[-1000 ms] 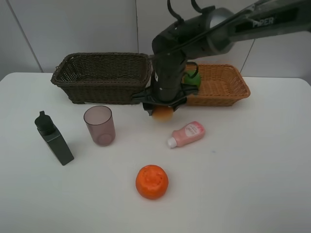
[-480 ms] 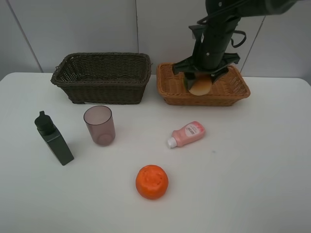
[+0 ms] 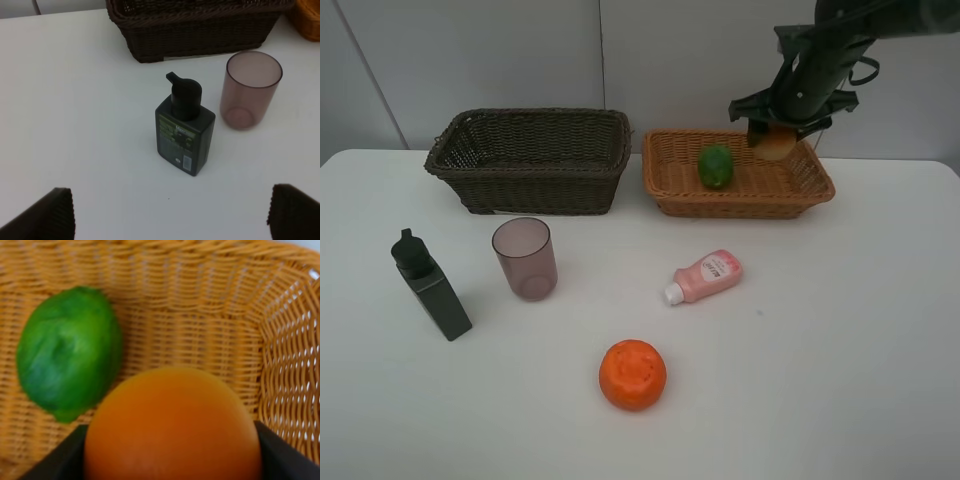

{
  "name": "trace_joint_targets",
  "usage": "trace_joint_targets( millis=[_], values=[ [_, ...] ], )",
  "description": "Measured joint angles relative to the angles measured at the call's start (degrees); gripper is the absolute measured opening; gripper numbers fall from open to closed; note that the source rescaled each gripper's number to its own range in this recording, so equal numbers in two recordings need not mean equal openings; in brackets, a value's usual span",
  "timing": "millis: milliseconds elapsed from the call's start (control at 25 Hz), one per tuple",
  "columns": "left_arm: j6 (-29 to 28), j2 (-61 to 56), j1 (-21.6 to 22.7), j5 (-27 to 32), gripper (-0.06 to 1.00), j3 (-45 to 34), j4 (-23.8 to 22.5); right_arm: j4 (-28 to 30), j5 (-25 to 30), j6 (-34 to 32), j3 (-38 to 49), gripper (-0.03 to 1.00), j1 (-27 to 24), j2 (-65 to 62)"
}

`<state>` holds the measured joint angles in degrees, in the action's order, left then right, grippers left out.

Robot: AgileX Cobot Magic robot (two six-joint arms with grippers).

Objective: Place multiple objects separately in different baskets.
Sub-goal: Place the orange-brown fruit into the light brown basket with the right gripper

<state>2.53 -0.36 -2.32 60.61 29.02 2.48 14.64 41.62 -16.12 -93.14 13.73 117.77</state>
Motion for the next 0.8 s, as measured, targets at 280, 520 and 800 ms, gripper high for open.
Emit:
trace_joint_targets(
  millis=[280,520,800],
  values=[
    [0.00,0.00,0.00,0.00,1.00,0.00,0.00,0.65,-2.11,0.00,0.00,0.17,-1.20,4.36],
    [0.00,0.00,0.00,0.00,1.00,0.00,0.00,0.79,-2.32,0.00,0.00,0.48,-1.20,5.90],
    [0.00,0.00,0.00,0.00,1.00,0.00,0.00,1.22,-1.68,0.00,0.00,0.99,-1.20,5.96]
  ],
)
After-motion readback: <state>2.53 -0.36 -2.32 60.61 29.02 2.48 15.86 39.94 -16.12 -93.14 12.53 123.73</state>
